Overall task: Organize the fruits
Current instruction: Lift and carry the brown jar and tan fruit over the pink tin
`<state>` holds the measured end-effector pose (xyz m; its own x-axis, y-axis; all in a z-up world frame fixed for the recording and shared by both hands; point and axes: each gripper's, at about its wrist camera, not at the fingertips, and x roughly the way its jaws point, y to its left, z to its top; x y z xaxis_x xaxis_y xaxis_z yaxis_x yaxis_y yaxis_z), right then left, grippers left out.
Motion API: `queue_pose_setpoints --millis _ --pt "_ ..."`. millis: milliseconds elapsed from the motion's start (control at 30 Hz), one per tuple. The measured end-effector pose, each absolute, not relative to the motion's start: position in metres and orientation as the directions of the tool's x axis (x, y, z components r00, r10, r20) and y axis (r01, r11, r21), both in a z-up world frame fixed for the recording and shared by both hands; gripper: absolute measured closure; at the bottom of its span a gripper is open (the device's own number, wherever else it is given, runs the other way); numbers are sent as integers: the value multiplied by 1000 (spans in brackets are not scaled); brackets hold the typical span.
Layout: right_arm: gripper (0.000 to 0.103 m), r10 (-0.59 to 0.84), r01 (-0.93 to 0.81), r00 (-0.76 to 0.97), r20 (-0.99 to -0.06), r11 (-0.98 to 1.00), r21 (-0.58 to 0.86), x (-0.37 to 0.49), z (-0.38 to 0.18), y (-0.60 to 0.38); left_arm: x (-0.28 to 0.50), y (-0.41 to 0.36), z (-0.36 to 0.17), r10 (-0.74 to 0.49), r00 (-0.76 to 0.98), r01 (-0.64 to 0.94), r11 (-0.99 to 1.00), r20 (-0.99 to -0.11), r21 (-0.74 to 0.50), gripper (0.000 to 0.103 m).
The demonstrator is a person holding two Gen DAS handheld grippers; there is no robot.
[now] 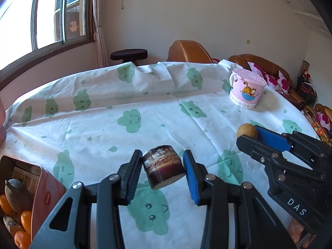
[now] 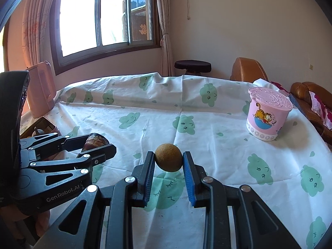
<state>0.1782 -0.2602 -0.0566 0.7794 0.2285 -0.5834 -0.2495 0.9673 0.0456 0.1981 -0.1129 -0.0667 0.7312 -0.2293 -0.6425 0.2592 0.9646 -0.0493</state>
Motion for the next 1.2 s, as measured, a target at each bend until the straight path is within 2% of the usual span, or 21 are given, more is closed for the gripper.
queue_pose_setpoints --millis 1200 --pt "74 220 -248 851 -478 969 4 157 -44 -260 166 -108 -48 -203 843 230 973 -498 -9 61"
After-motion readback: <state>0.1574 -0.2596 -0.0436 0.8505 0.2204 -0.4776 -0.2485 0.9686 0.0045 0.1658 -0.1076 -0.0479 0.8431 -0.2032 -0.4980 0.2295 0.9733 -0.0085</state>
